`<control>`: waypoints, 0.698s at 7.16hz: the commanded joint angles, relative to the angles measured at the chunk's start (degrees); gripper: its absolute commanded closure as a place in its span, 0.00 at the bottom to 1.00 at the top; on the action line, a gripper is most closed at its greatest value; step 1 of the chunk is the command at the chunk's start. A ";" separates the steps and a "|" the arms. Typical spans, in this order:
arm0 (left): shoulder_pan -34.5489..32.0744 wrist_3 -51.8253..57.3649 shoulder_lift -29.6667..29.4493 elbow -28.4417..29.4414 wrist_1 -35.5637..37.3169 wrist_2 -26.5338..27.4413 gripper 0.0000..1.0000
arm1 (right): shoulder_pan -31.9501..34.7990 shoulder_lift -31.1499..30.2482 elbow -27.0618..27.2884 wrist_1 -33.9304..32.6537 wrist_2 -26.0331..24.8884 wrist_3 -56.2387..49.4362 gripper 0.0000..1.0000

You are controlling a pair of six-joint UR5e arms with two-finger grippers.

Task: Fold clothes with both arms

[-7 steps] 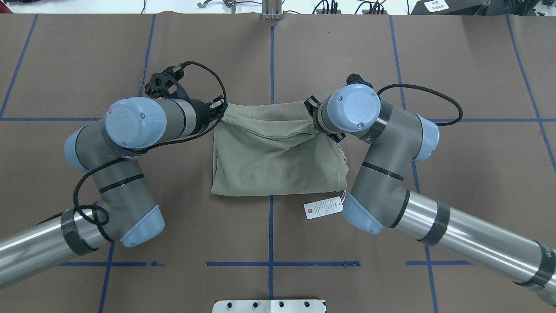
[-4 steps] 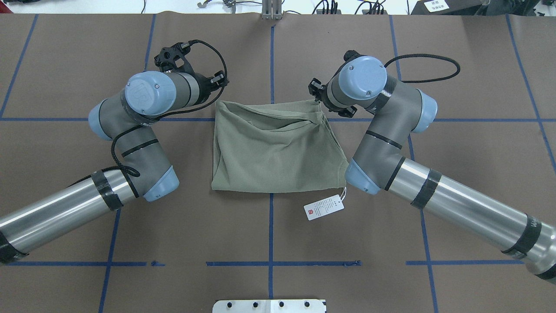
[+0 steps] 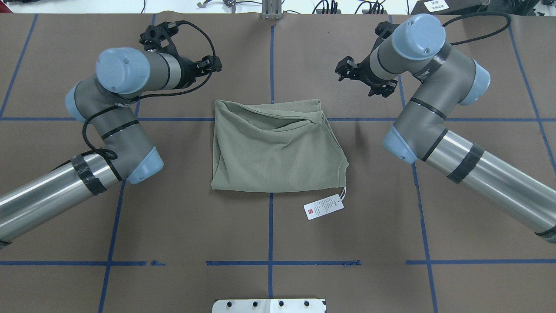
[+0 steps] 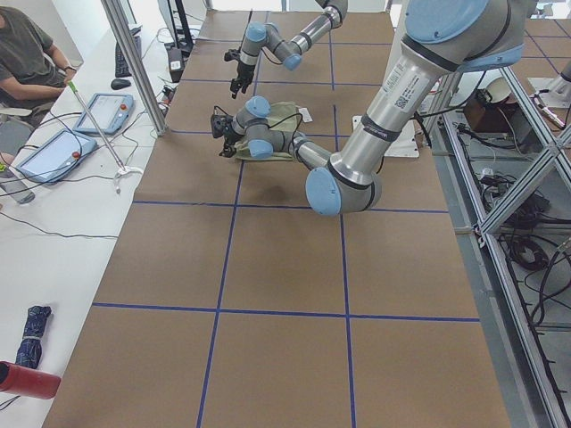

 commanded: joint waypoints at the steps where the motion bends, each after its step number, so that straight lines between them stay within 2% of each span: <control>1: -2.69 6.53 6.40 -9.72 2.41 -6.80 0.14 | 1.61 -4.97 8.75 -3.91 3.78 -0.21 0.20; 2: -2.96 10.22 7.81 -13.77 6.95 -8.37 0.17 | 1.09 -5.33 13.14 -10.04 3.62 -0.21 0.92; 3: -3.66 14.35 10.61 -18.33 9.69 -9.87 0.17 | -2.83 -4.46 15.88 -14.19 2.66 0.14 1.00; 4: -4.53 16.30 13.59 -21.86 10.85 -10.23 0.17 | -6.96 -2.89 15.73 -14.49 -0.31 3.80 1.00; 5: -5.76 16.41 14.93 -22.94 11.30 -12.49 0.17 | -10.83 -1.39 14.60 -14.41 -4.26 5.31 1.00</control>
